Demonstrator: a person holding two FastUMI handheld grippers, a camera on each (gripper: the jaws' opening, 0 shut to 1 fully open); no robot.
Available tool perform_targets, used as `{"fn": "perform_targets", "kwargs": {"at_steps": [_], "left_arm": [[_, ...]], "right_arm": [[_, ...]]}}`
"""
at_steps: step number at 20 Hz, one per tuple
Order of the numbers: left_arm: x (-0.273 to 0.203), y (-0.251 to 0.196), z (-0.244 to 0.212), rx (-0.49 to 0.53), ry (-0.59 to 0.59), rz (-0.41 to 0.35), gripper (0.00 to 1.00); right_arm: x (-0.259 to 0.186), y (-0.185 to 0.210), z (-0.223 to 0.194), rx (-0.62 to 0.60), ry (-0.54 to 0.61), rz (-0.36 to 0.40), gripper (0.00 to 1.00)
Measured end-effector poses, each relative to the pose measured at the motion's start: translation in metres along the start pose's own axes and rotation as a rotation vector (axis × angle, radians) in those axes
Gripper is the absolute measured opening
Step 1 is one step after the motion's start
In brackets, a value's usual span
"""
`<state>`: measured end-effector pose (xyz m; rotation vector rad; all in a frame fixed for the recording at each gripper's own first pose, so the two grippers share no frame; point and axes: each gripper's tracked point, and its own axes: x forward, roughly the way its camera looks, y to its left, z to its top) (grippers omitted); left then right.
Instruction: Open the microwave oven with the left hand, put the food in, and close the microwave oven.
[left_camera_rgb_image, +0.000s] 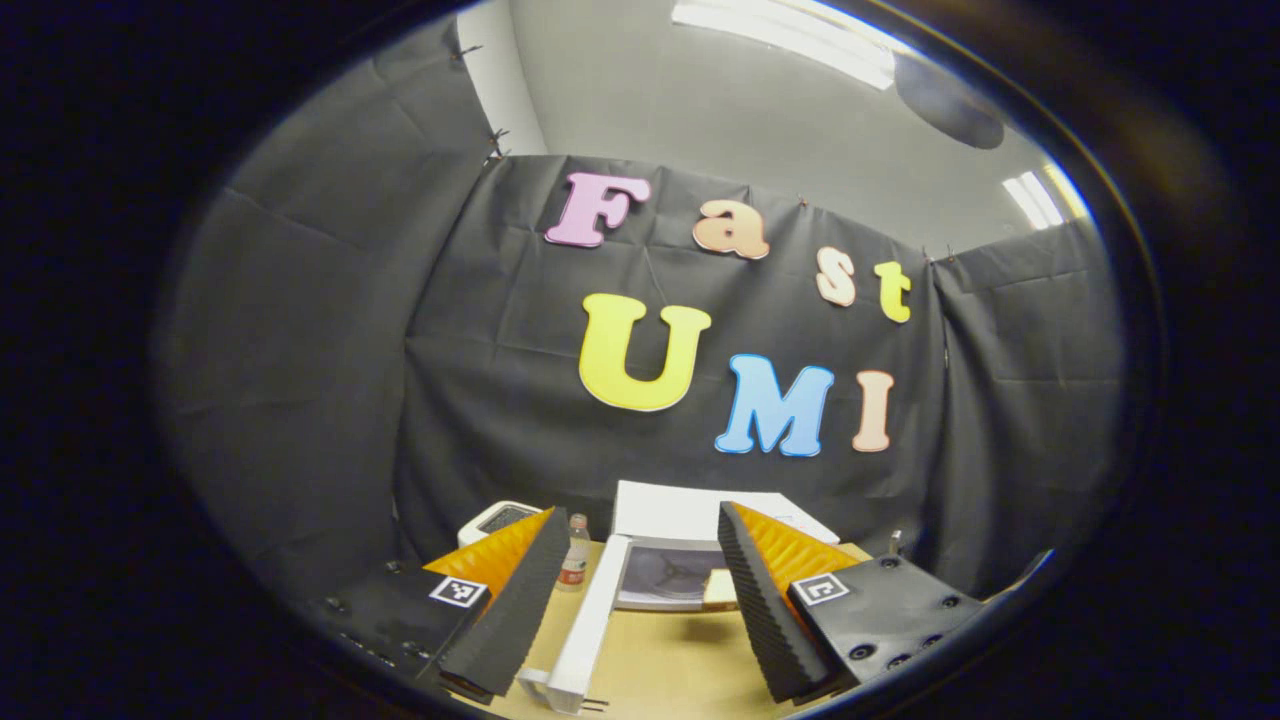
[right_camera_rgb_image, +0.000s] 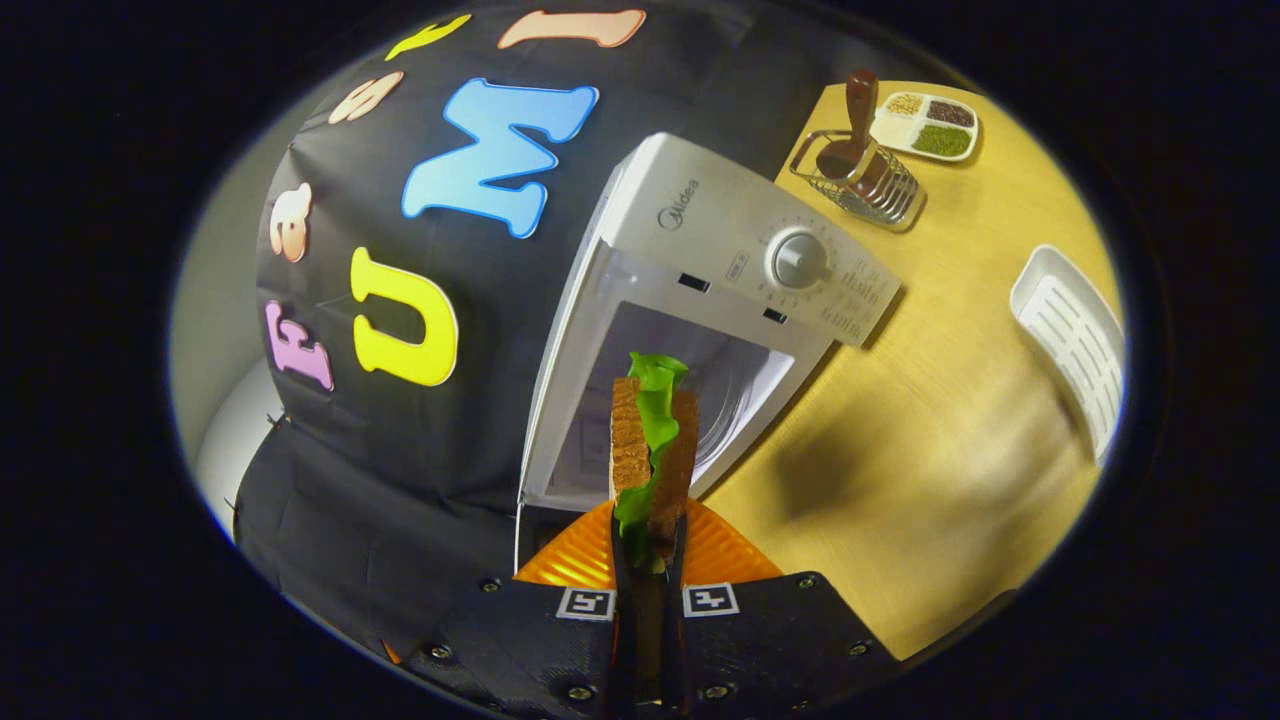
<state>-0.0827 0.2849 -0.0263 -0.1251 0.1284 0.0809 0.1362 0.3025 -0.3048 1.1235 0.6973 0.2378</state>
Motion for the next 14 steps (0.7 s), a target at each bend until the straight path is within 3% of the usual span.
{"fn": "perform_targets", "kwargs": {"at_steps": [3, 8, 11, 14], "left_arm": [[-0.012, 0.019, 0.004, 0.012, -0.004, 0.029, 0.94], [-0.022, 0.059, 0.007, -0.01, 0.006, 0.094, 0.94], [-0.028, 0.079, 0.003, -0.034, 0.023, 0.139, 0.94], [-0.038, 0.096, 0.001, -0.018, 0.034, 0.188, 0.94]], "right_arm": [[0.042, 0.005, -0.005, 0.065, -0.052, -0.015, 0.1], [0.103, 0.007, 0.006, 0.302, -0.203, -0.016, 0.1], [0.131, -0.008, 0.014, 0.428, -0.301, -0.05, 0.1], [0.155, -0.028, 0.007, 0.496, -0.326, -0.084, 0.1]]}}
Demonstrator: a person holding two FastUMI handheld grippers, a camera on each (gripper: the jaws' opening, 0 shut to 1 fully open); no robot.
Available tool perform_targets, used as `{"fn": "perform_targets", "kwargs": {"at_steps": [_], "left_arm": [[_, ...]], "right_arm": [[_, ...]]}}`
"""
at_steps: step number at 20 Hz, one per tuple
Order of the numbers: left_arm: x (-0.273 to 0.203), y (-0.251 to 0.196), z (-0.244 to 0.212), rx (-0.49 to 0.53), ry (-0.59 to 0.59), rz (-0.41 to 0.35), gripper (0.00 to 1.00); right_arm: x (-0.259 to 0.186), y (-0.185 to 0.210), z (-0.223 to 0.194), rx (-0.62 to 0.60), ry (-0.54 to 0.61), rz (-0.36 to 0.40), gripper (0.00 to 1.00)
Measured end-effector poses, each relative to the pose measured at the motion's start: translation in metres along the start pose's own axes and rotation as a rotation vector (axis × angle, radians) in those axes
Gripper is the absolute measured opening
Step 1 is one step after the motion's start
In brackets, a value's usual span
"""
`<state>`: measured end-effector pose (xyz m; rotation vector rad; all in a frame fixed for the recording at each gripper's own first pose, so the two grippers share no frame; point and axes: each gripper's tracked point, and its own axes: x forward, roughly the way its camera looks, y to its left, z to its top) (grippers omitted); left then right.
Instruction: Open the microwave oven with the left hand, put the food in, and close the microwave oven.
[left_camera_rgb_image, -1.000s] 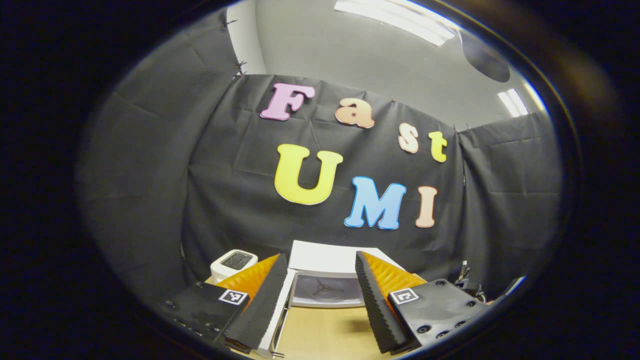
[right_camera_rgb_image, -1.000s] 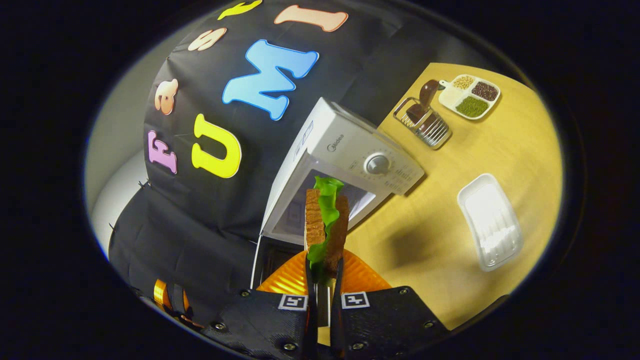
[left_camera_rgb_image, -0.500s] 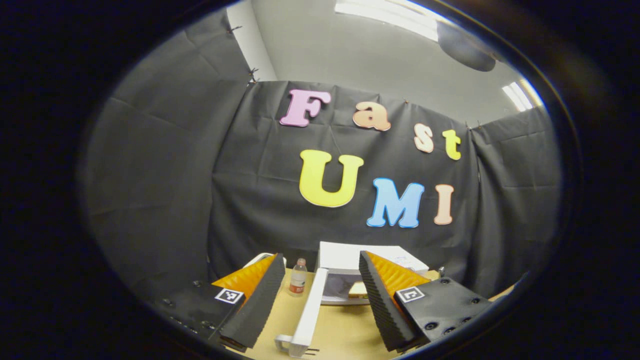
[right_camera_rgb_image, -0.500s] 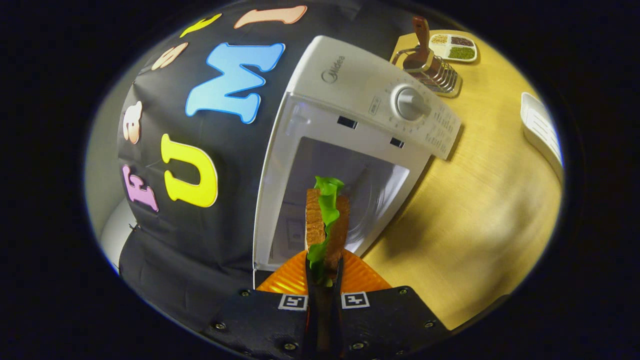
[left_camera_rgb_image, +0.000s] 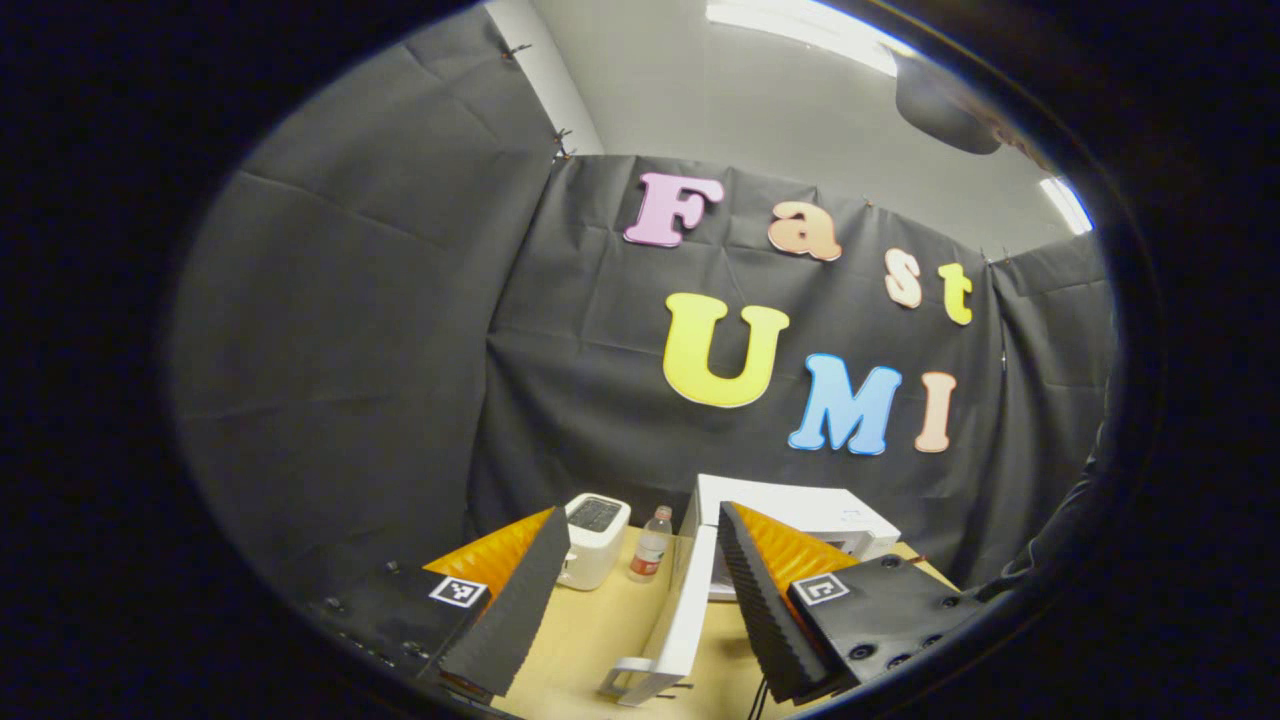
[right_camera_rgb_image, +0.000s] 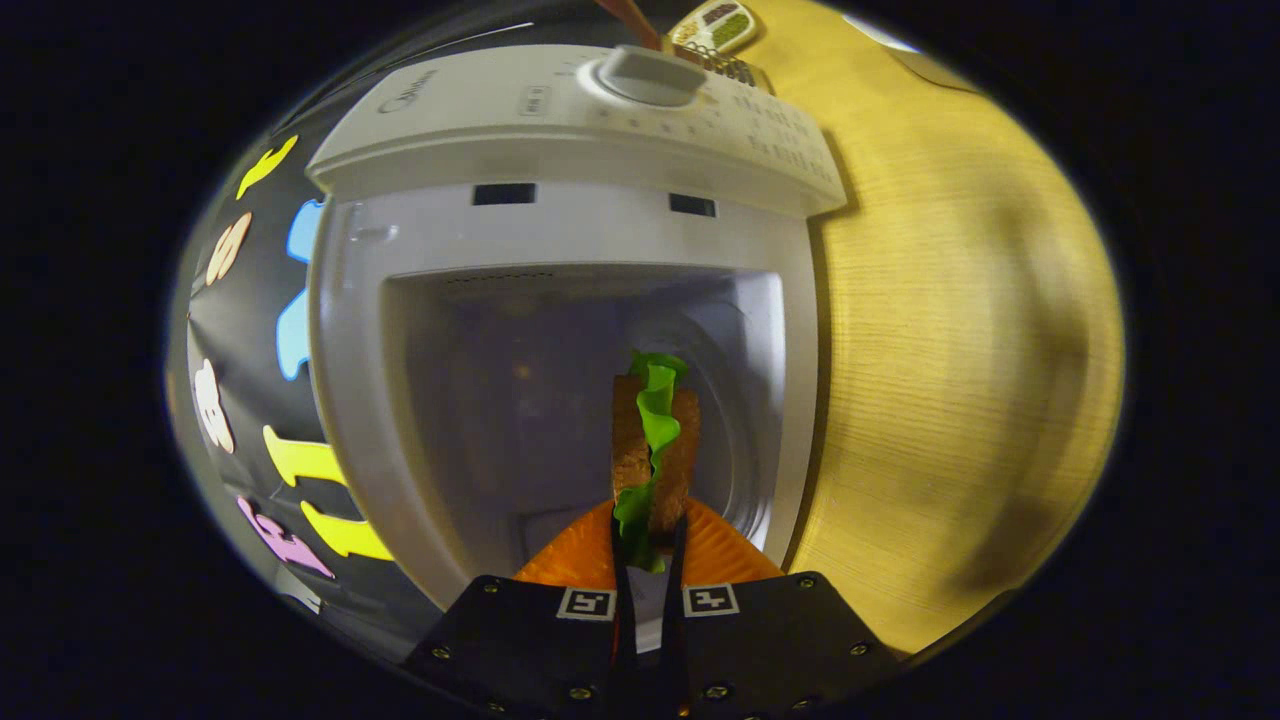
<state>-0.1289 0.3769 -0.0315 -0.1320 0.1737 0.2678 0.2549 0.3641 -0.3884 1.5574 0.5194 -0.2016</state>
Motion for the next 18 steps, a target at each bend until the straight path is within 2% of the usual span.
{"fn": "perform_targets", "kwargs": {"at_steps": [5, 10, 12, 13, 14, 15, 16, 17, 18], "left_arm": [[-0.004, 0.011, -0.008, 0.004, 0.028, 0.032, 0.94], [-0.001, 0.007, -0.003, 0.011, 0.012, 0.021, 0.94], [0.003, -0.001, -0.005, 0.015, 0.017, 0.003, 0.94], [0.004, -0.005, -0.007, 0.023, 0.016, -0.007, 0.94], [0.007, -0.011, -0.01, 0.03, 0.015, -0.022, 0.94], [0.01, -0.019, -0.011, 0.037, 0.015, -0.039, 0.94], [0.012, -0.024, -0.012, 0.045, 0.016, -0.056, 0.94], [0.016, -0.031, -0.015, 0.052, 0.016, -0.076, 0.94], [0.019, -0.041, -0.017, 0.058, 0.017, -0.1, 0.94]], "right_arm": [[0.036, -0.006, -0.007, 0.017, -0.059, -0.026, 0.1], [0.042, -0.002, -0.01, -0.032, -0.071, -0.063, 0.12], [0.037, -0.004, -0.008, -0.093, -0.055, -0.101, 0.23], [0.031, -0.009, -0.008, -0.145, -0.034, -0.14, 0.31], [0.028, -0.013, -0.009, -0.205, -0.006, -0.162, 0.29], [0.022, -0.011, -0.008, -0.254, 0.014, -0.162, 0.49], [0.015, -0.007, -0.008, -0.307, 0.03, -0.156, 0.58], [0.007, -0.011, -0.005, -0.384, 0.043, -0.178, 0.8], [-0.006, -0.009, 0.001, -0.459, 0.05, -0.187, 0.84]]}}
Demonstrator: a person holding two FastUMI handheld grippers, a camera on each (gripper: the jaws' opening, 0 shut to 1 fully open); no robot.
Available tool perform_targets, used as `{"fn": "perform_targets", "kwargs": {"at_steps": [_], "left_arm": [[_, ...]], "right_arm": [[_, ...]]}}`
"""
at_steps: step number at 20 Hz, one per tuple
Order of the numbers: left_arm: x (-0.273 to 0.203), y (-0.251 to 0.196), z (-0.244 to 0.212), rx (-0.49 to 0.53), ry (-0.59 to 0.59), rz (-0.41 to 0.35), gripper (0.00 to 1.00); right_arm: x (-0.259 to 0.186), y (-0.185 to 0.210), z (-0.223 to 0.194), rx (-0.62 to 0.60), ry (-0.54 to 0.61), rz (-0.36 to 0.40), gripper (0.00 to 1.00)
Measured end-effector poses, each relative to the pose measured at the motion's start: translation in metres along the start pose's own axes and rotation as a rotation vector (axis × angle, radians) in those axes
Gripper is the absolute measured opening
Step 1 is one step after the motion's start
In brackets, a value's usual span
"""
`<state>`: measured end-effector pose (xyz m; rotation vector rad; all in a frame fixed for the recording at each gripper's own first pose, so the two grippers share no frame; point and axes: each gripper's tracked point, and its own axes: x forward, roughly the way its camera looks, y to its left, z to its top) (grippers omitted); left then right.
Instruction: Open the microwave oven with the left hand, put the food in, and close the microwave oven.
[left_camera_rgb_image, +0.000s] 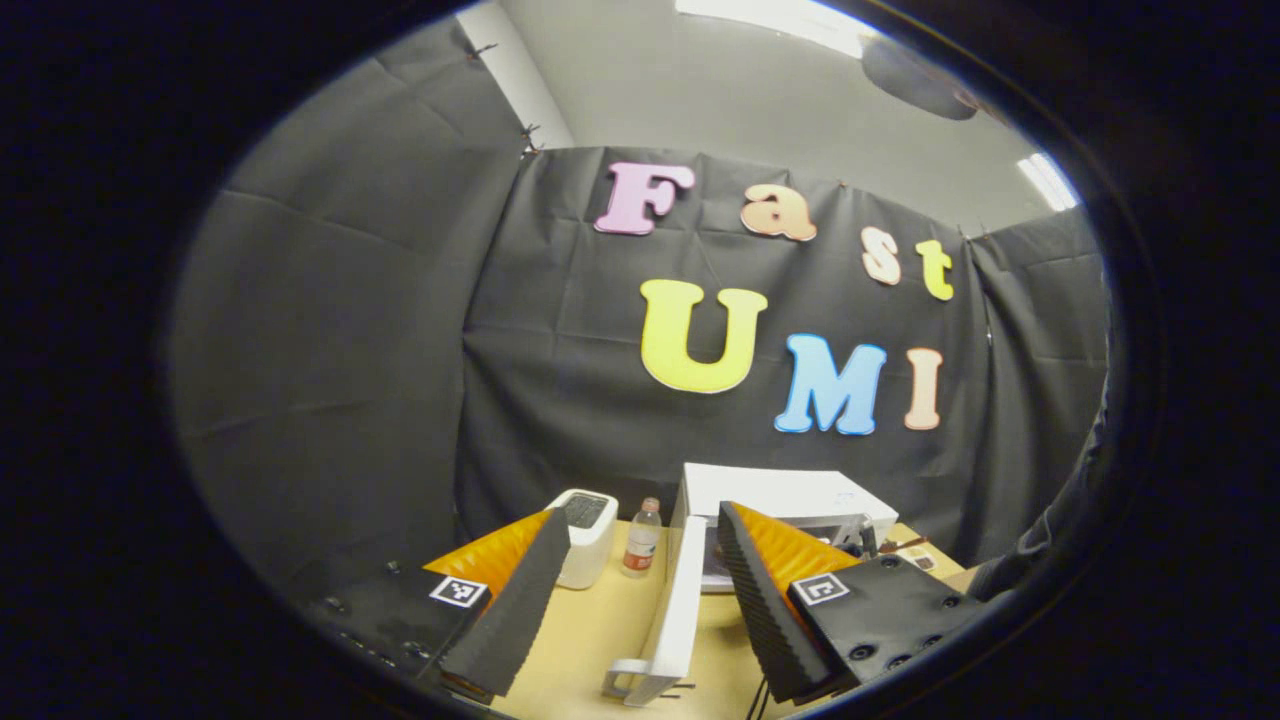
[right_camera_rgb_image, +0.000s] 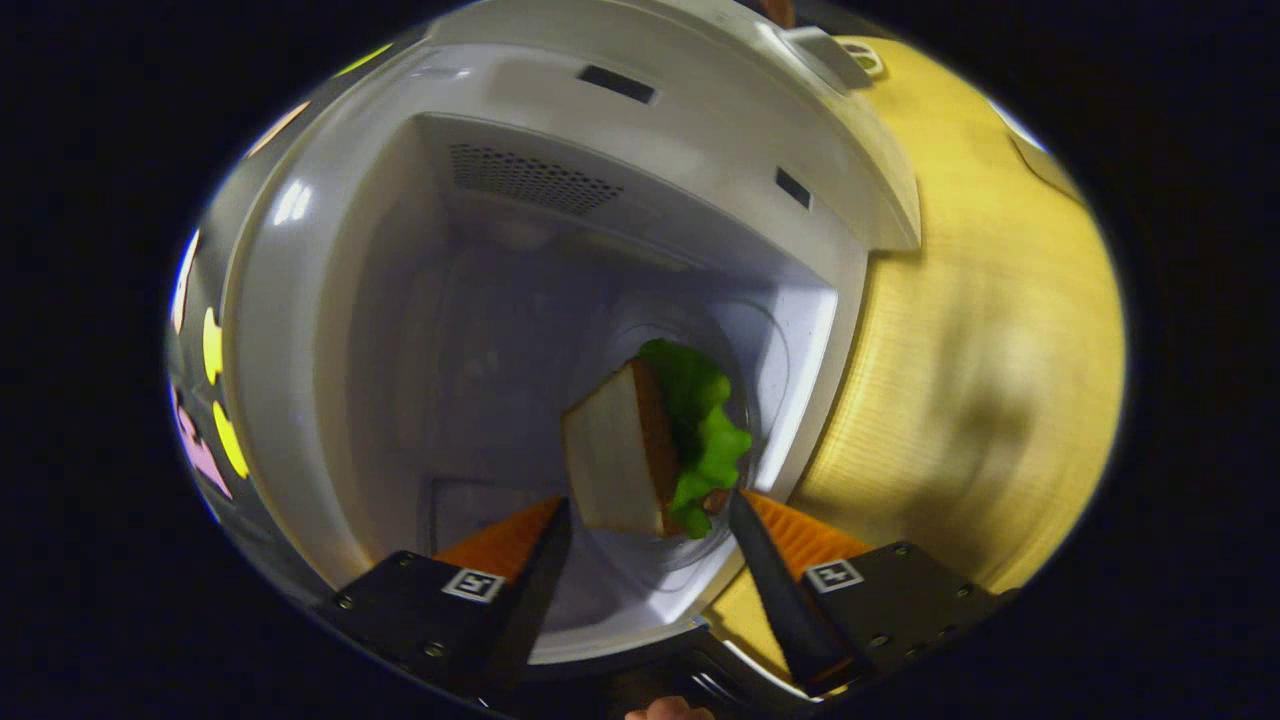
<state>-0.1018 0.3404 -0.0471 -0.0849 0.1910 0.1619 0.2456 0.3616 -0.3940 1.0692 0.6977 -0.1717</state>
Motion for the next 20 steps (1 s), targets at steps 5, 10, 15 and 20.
{"fn": "perform_targets", "kwargs": {"at_steps": [5, 10, 15, 20], "left_arm": [[0.022, -0.048, -0.016, 0.056, 0.009, -0.124, 0.97], [0.038, -0.097, -0.03, 0.051, 0.023, -0.251, 0.97], [0.048, -0.123, -0.026, 0.055, 0.002, -0.28, 0.95], [0.054, -0.133, -0.018, 0.06, -0.03, -0.257, 0.96]], "right_arm": [[-0.072, -0.01, 0.026, -0.387, -0.011, 0.023, 0.97], [-0.175, -0.003, 0.092, -0.741, -0.14, 0.079, 0.97], [-0.284, 0.022, 0.151, -0.89, -0.37, 0.121, 0.97], [-0.381, 0.049, 0.178, -1.006, -0.573, 0.151, 0.97]]}}
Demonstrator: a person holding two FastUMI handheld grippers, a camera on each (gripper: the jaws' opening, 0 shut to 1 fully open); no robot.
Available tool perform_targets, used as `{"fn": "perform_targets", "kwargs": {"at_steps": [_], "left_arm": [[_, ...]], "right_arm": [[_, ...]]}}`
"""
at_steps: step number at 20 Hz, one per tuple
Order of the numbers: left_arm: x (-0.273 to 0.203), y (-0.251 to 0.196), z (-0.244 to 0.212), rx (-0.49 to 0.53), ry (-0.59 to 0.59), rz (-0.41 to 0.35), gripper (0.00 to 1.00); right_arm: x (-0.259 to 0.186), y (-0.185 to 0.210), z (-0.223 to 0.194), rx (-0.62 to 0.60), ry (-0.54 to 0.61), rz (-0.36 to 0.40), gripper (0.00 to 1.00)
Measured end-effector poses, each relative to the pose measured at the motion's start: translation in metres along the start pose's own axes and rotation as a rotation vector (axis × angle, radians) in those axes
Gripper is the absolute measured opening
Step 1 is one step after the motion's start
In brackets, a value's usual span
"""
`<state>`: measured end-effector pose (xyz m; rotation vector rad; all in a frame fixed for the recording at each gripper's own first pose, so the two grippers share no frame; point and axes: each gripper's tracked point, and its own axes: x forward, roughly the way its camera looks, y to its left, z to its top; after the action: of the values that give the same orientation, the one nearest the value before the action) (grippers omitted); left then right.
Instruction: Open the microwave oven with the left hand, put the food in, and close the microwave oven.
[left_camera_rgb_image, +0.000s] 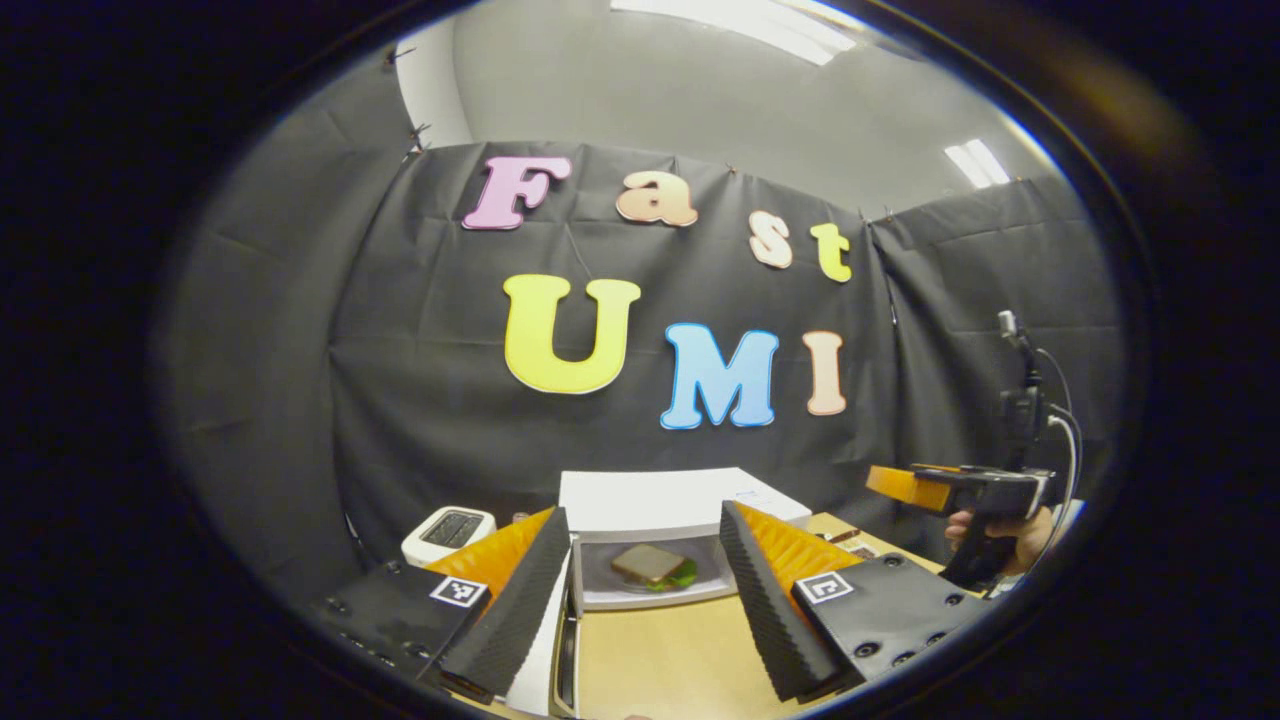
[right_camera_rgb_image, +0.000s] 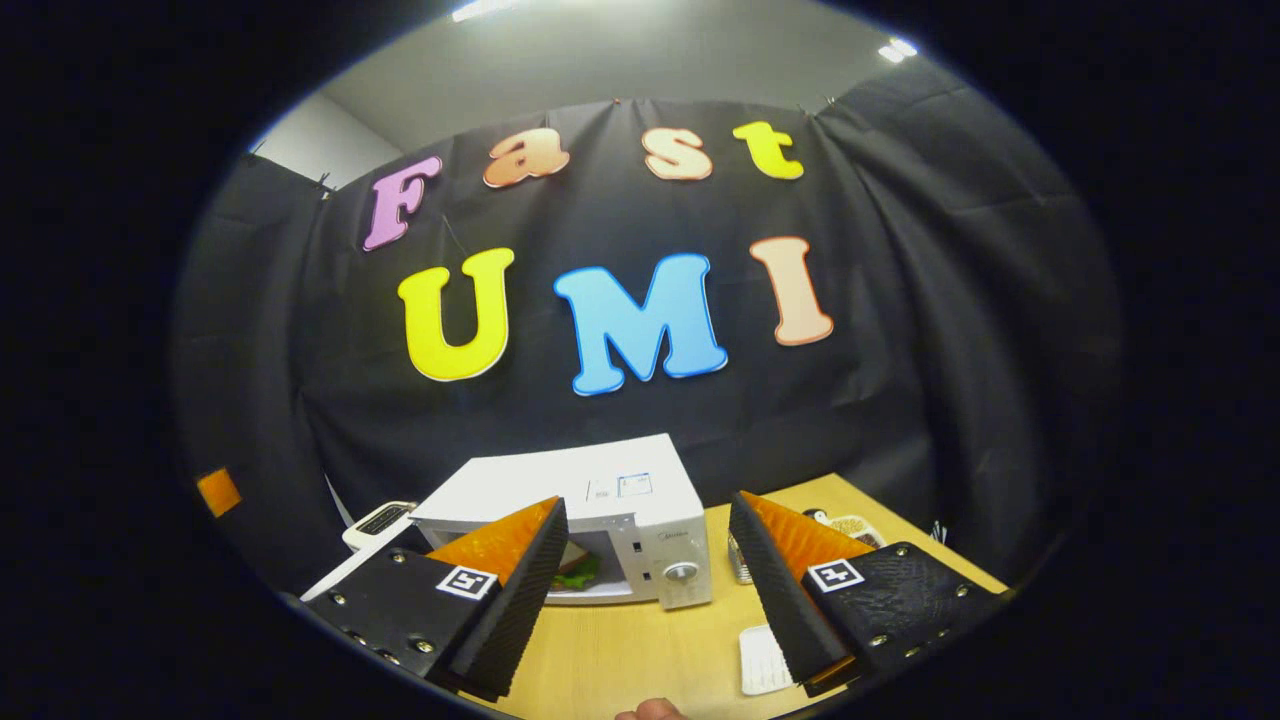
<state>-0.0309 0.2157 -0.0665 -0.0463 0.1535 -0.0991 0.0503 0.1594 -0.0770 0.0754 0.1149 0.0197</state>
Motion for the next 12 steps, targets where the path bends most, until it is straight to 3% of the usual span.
{"fn": "perform_targets", "kwargs": {"at_steps": [5, 12], "left_arm": [[-0.007, 0.001, -0.004, -0.007, 0.002, 0.014, 0.97], [-0.015, 0.02, -0.022, 0.007, 0.04, 0.037, 0.96]], "right_arm": [[-0.049, -0.011, 0.033, -0.077, -0.103, -0.041, 0.97], [-0.07, -0.017, 0.031, -0.093, -0.132, -0.045, 0.97]]}}
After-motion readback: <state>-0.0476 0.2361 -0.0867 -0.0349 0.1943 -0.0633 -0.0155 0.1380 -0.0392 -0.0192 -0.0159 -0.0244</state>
